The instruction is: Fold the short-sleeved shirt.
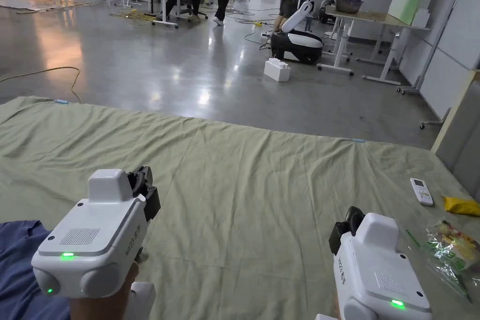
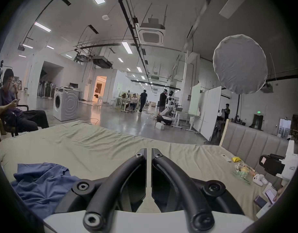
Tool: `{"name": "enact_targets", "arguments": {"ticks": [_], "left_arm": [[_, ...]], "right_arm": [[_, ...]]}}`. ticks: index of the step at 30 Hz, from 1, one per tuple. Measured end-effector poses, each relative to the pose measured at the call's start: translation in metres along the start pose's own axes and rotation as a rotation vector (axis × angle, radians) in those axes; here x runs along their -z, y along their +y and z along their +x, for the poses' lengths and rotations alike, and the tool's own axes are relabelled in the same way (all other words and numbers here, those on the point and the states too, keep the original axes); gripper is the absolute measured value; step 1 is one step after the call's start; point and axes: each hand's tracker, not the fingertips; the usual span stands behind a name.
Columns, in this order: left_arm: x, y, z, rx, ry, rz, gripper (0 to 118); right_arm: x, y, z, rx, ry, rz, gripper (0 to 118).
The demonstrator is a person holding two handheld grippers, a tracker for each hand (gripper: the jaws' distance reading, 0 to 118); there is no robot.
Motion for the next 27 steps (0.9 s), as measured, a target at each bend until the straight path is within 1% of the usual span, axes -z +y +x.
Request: {"name": "enact_targets", "arguments": {"ticks": [3,5,7,12,15,16,19,25,26,27], "left_arm": [[-0.004,0.001,-0.004,0.013,-0.007,0.001,5],[-0.006,0.001,-0.007,0.053,0.008,-0.009,5],[-0.008,0.001,-0.014,0.074,0.029,-0.022,5],[-0.015,-0.004,-0.048,0.062,0.066,-0.075,5],[-0.018,-0.01,-0.085,0.046,0.082,-0.162,5],[-0.017,-0.013,-0.098,0.045,0.078,-0.223,5],[-0.02,-0.026,-0.142,0.053,0.143,-0.306,5],[-0.018,-0.049,-0.227,0.011,0.248,-0.507,5],[-0.017,-0.052,-0.239,0.009,0.269,-0.545,6],[-0.016,-0.056,-0.249,0.007,0.279,-0.575,10]], "right_arm": [[-0.004,0.0,-0.005,-0.013,0.018,-0.003,1],[-0.004,0.002,-0.008,-0.047,0.029,0.011,1],[-0.005,0.003,-0.009,-0.055,0.035,0.021,1],[-0.005,0.0,-0.014,-0.061,0.057,0.012,1],[-0.006,-0.007,-0.022,-0.086,0.077,-0.002,1],[-0.005,-0.009,-0.024,-0.092,0.082,-0.009,1],[-0.003,-0.018,-0.034,-0.097,0.107,-0.039,1],[0.0,-0.033,-0.055,-0.129,0.152,-0.072,1],[0.001,-0.035,-0.059,-0.134,0.16,-0.077,1],[0.001,-0.036,-0.061,-0.139,0.165,-0.08,1]]}}
